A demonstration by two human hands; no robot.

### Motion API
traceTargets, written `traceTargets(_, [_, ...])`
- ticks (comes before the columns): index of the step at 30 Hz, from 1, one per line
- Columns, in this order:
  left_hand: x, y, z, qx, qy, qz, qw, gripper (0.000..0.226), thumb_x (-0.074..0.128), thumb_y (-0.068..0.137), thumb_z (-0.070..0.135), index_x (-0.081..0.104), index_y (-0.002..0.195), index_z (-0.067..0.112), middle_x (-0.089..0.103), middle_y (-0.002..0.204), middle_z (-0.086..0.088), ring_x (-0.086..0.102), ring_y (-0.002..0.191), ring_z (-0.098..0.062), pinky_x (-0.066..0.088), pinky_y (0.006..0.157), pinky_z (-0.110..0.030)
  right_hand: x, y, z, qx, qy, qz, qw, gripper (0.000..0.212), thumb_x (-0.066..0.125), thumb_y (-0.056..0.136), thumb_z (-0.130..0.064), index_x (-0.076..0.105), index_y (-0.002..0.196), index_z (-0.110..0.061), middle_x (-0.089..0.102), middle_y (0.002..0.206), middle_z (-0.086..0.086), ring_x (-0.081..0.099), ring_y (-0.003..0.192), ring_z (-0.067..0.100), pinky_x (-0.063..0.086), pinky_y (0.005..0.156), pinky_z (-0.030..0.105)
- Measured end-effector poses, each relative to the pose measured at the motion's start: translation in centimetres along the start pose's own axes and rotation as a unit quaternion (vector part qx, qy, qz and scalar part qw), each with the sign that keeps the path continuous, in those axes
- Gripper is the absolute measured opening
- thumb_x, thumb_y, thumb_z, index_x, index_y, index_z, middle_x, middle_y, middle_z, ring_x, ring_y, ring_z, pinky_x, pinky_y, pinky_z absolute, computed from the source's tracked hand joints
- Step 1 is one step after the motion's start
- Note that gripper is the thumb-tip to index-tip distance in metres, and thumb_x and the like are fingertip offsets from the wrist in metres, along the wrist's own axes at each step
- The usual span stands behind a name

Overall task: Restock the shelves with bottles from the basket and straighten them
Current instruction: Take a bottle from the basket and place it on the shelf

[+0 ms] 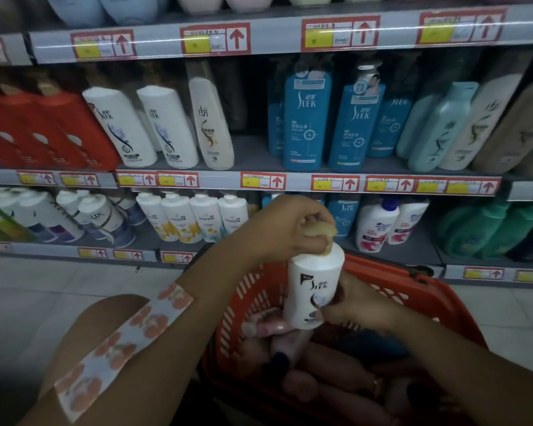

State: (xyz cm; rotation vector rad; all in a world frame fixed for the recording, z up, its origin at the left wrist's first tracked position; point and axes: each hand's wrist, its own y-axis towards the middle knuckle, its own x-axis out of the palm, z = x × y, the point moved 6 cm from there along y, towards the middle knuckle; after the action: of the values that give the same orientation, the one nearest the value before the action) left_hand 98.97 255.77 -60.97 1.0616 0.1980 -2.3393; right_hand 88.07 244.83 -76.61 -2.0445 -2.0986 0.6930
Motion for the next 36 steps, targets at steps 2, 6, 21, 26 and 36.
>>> traceTargets(2, [-0.5,0.2,0.2,-0.005,-0.035,0.031,0.999,0.025,0.081,0.080,0.023,0.073,0.103,0.028,0.070,0.100,0.008,0.061,0.092,-0.005,0.049,0.081,-0.027,0.3,-0.2,0.0,0.015,0.011,-0.009,1.000,0.080,0.088,0.064,-0.014,0.051,0.132,-0.037,0.071,0.118,-0.001,0.070,0.106,0.025,0.060,0.085,0.054])
traceTargets(6, [-1.5,0.4,0.9,-0.002,-0.089,0.068,0.994,0.022,0.077,0.083,0.018,0.071,0.099,0.032,0.070,0.100,0.010,0.064,0.093,-0.007,0.053,0.085,-0.030,1.2,-0.7,0.0,0.027,0.069,-0.036,0.997,0.070,0.078,0.077,0.006,0.052,0.130,-0.032,0.073,0.117,-0.002,0.071,0.106,0.019,0.061,0.084,0.044])
traceTargets(21, [-3.4,-0.7,3.2,0.035,-0.070,0.138,0.987,0.028,0.072,0.091,0.019,0.072,0.116,0.032,0.063,0.103,0.010,0.060,0.098,-0.005,0.047,0.084,-0.016,1.0,-2.4,-2.5,-0.022,0.200,-0.005,0.979,0.060,0.082,0.076,-0.001,0.058,0.130,-0.013,0.073,0.119,0.011,0.070,0.111,0.031,0.056,0.094,0.053])
traceTargets(26, [-3.4,-1.9,4.6,0.035,-0.106,0.194,0.975,0.032,0.064,0.097,0.021,0.068,0.128,0.029,0.063,0.111,0.012,0.060,0.105,-0.003,0.044,0.090,-0.012,0.9,-2.6,-3.9,-0.040,0.228,0.013,0.973,0.057,0.082,0.078,-0.005,0.059,0.130,-0.011,0.072,0.120,0.014,0.069,0.111,0.034,0.057,0.092,0.052])
traceTargets(36, [-2.7,-2.2,7.6,0.023,-0.204,0.184,0.961,0.050,0.059,0.100,0.013,0.053,0.139,0.045,0.063,0.128,0.017,0.057,0.120,0.000,0.055,0.091,-0.026,-2.1,-5.7,-5.6,-0.091,0.219,0.077,0.968,0.058,0.085,0.073,-0.030,0.064,0.126,-0.020,0.073,0.119,0.007,0.071,0.107,0.031,0.057,0.090,0.056])
